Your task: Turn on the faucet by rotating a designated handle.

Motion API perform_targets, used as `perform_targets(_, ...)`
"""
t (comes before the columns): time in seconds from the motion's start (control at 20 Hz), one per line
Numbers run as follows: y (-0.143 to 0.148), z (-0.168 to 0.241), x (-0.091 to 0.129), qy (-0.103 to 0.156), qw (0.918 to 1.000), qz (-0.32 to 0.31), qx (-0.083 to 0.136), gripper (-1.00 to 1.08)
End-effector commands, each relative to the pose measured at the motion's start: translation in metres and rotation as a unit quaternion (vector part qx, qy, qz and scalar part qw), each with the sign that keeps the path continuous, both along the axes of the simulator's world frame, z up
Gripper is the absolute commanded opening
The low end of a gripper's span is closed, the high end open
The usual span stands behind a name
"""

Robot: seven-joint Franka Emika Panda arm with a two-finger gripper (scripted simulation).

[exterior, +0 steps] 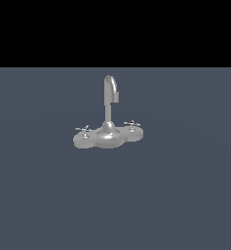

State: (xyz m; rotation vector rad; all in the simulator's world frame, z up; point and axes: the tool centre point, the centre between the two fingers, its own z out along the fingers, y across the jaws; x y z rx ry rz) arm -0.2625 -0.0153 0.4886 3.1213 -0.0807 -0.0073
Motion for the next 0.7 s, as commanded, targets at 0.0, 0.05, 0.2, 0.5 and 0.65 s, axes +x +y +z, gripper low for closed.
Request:
perform_targets(0.0,0.000,0.000,0.002,0.000,1.0000,-0.003,-0.001,-0.28)
perform_targets(0.05,0.007,-0.021,0.000,0.033,0.9993,0.011,-0.011,-0.16)
perform_targets(0.2,0.026,-0.064,0.009,0.062,0.9974,0.035,-0.011,-0.11)
perform_targets(0.5,0.061,-0.152,0.029,0.120,0.9916,0.021,0.042,-0.08)
perform_targets(0.65,0.070,-0.189,0.046,0.131,0.9899,0.038,0.039,0.26)
